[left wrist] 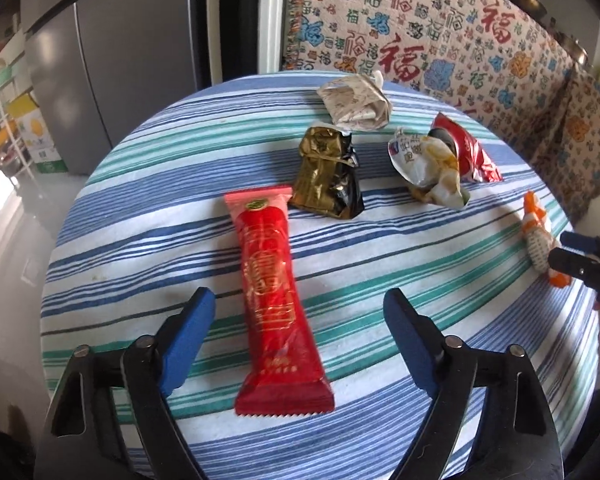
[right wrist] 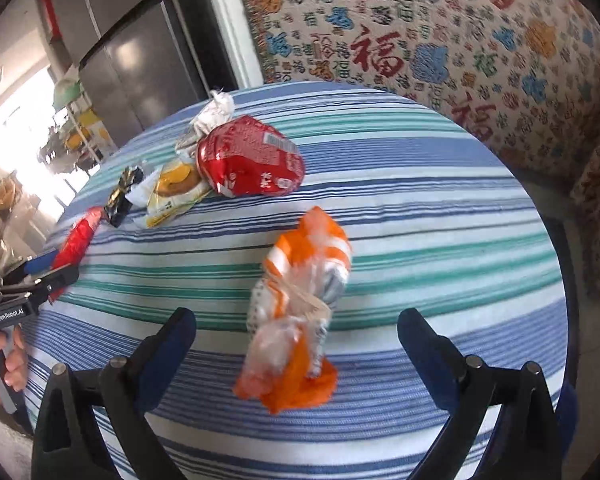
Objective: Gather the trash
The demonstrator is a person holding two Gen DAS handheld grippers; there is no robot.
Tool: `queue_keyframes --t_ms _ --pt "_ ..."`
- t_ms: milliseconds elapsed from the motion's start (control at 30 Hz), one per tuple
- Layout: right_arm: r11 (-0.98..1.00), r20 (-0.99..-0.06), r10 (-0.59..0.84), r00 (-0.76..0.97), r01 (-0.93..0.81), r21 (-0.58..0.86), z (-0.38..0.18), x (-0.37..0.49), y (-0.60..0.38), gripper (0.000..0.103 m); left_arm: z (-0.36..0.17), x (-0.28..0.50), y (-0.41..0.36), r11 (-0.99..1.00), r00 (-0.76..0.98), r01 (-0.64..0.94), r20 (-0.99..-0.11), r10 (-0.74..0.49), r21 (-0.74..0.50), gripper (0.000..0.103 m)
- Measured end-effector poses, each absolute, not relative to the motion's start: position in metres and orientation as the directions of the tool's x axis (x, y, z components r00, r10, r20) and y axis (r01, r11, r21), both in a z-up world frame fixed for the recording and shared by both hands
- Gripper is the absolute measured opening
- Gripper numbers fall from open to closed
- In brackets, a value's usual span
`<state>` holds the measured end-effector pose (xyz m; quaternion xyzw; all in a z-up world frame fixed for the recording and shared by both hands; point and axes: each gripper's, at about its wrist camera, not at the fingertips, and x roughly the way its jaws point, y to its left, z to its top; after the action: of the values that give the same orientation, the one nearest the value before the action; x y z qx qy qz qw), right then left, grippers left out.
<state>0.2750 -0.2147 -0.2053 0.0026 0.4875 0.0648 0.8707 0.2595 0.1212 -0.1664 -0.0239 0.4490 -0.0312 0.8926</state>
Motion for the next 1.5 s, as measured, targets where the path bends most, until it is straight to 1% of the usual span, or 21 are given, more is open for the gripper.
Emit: queue_keyframes --t_ms 33,67,100,133,167,200,233,267,300,400,567,667,800,967,1167,1300,1500 --pt "0.992 -0.853 0.100 0.512 -0.114 0.048 -0.208 0.278 -0.211 0.102 -0.168 0.262 0.118 0.998 0.591 0.035 -0.804 -0.067 -0.057 0.074" --pt "0.993 -0.857 0.084 0.508 -0.116 0.029 -0.210 0.279 -0.207 0.100 -0.169 0.264 0.116 0.998 0.589 0.036 -0.806 -0.060 -0.048 0.068" --pt "0.993 -0.859 0.075 0.506 -0.118 0.018 -0.212 0.281 -0.205 0.087 -0.170 0.266 0.113 0.998 0.586 0.037 -0.809 -0.055 -0.041 0.063" --pt "0.992 -0.863 0.078 0.499 -0.122 0.019 -0.214 0.284 -0.204 0.063 -0.171 0.266 0.112 0.999 0.584 0.037 -0.810 -0.051 -0.037 0.048" --pt "0.992 -0.873 0.085 0.480 -0.122 0.029 -0.218 0.286 -0.205 0.051 -0.171 0.267 0.111 0.999 0.585 0.039 -0.810 -0.047 -0.030 0.030" --pt "0.994 -0.870 0.061 0.489 -0.110 0.008 -0.217 0.285 -0.206 0.045 -0.170 0.267 0.111 0.999 0.589 0.041 -0.807 -0.048 -0.029 0.026" --pt "0.995 -0.868 0.055 0.493 -0.102 0.005 -0.215 0.284 -0.207 0.045 -0.169 0.266 0.111 0.998 0.594 0.043 -0.803 -0.055 -0.037 0.020" --pt "0.995 -0.866 0.071 0.495 -0.101 0.024 -0.213 0.282 -0.209 0.045 -0.167 0.264 0.112 0.998 0.599 0.045 -0.798 -0.070 -0.054 0.018" --pt "0.994 -0.862 0.087 0.500 -0.101 0.042 -0.210 0.279 -0.211 0.045 -0.165 0.262 0.113 0.997 0.605 0.043 -0.792 -0.078 -0.065 0.018" --pt "0.994 -0.846 0.087 0.526 -0.107 0.035 -0.198 0.268 -0.215 0.045 -0.158 0.256 0.118 0.994 0.621 0.043 -0.777 -0.104 -0.099 0.016" --pt "0.993 -0.845 0.109 0.523 -0.096 0.069 -0.194 0.252 -0.230 0.045 -0.149 0.240 0.124 0.984 0.632 0.046 -0.758 -0.161 -0.171 0.014" --pt "0.993 -0.839 0.108 0.533 -0.100 0.064 -0.186 0.242 -0.237 0.045 -0.143 0.229 0.112 0.981 0.638 0.084 -0.746 -0.188 -0.175 0.014" --pt "0.992 -0.831 0.127 0.541 -0.091 0.093 -0.177 0.230 -0.251 0.045 -0.134 0.218 0.085 0.977 0.642 0.144 -0.736 -0.215 -0.159 0.013" --pt "0.994 -0.824 0.110 0.555 -0.075 0.082 -0.166 0.212 -0.273 0.045 -0.118 0.207 0.037 0.963 0.648 0.235 -0.717 -0.257 -0.134 0.013" --pt "0.997 -0.792 0.069 0.607 -0.011 0.078 -0.137 0.179 -0.319 0.045 -0.106 0.189 -0.042 0.919 0.623 0.372 -0.698 -0.352 -0.131 0.013" --pt "0.996 -0.772 -0.008 0.636 0.071 0.048 -0.123 0.150 -0.360 0.045 -0.100 0.180 -0.099 0.871 0.583 0.470 -0.690 -0.428 -0.143 0.013" --pt "0.978 -0.777 -0.132 0.616 0.211 0.001 -0.118 0.109 -0.431 0.045 -0.098 0.167 -0.197 0.771 0.492 0.618 -0.689 -0.532 -0.154 0.013"
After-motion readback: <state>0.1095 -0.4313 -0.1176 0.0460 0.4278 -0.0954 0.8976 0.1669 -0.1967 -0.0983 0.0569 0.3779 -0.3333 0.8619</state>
